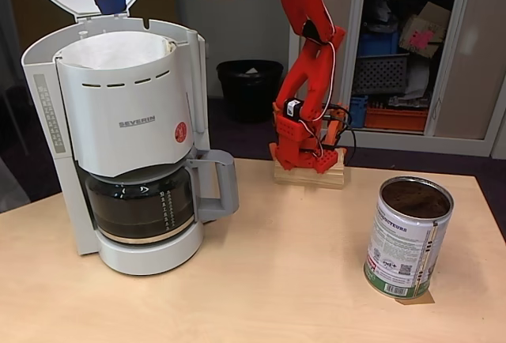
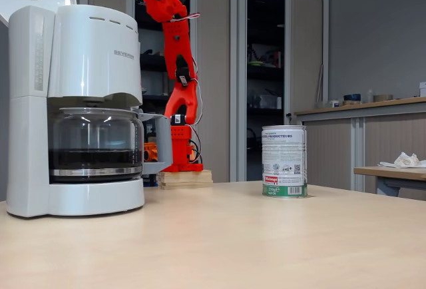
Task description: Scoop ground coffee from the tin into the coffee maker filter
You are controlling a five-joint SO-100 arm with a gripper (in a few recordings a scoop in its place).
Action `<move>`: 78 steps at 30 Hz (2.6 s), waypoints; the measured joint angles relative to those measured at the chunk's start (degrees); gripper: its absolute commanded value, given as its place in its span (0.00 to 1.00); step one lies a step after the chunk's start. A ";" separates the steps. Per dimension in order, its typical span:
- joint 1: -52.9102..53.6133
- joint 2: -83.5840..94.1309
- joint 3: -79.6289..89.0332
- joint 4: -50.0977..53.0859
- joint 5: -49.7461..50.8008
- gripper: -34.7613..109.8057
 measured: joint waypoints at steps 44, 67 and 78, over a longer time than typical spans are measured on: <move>1.85 20.13 29.62 -16.79 39.90 0.24; 5.54 28.65 44.56 -27.51 62.14 0.24; 4.92 32.08 52.29 -35.16 74.44 0.24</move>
